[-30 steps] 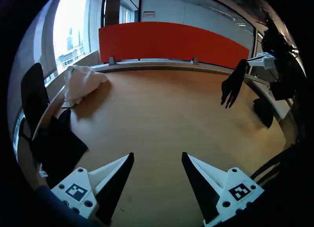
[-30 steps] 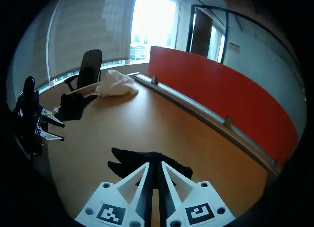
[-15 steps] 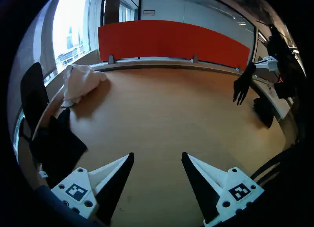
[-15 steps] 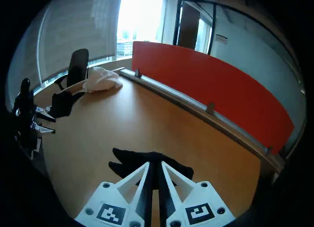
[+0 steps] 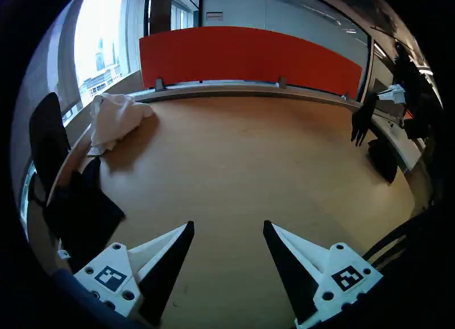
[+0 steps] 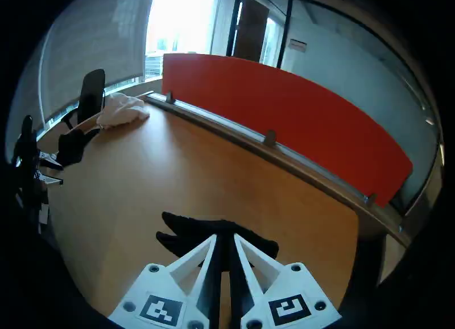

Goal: Fold towel

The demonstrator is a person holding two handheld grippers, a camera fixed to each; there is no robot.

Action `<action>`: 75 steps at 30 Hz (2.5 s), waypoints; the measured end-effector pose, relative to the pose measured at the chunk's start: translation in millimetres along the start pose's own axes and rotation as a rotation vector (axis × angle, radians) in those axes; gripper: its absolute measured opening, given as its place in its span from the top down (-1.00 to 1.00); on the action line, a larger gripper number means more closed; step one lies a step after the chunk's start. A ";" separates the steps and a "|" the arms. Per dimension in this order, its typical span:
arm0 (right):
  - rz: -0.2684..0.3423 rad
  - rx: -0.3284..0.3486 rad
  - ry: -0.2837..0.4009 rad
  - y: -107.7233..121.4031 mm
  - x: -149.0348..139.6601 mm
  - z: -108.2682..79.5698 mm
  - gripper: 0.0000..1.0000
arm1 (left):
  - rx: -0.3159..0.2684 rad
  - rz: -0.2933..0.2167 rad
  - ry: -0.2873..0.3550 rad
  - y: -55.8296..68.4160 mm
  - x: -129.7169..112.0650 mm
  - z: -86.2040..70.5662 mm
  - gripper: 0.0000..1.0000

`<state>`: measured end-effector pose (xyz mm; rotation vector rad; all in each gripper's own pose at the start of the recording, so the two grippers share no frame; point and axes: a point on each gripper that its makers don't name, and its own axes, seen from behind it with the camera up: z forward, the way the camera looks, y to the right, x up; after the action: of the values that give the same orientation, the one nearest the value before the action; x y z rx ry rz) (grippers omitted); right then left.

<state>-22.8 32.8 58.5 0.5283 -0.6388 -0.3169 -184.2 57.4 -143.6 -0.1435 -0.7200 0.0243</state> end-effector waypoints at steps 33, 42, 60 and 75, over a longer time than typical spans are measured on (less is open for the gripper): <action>0.060 -0.158 -0.086 117.5 -46.9 -27.6 0.88 | -0.001 0.029 -0.012 16.7 4.1 0.4 -0.80; 0.084 -0.173 -0.098 126.9 -59.0 -32.5 0.88 | -0.005 0.038 -0.016 20.1 5.6 2.0 -0.80; 0.127 -0.186 -0.147 124.0 -106.5 -61.6 0.88 | -0.018 0.048 -0.012 26.0 11.6 4.8 -0.80; 0.187 -0.220 -0.268 112.3 -190.3 -98.9 0.88 | -0.025 0.060 -0.015 26.4 9.7 2.9 -0.80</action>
<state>-91.4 244.1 -37.4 0.2136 -0.8945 -0.2791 -178.0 84.5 -138.8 -0.1892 -0.7312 0.0739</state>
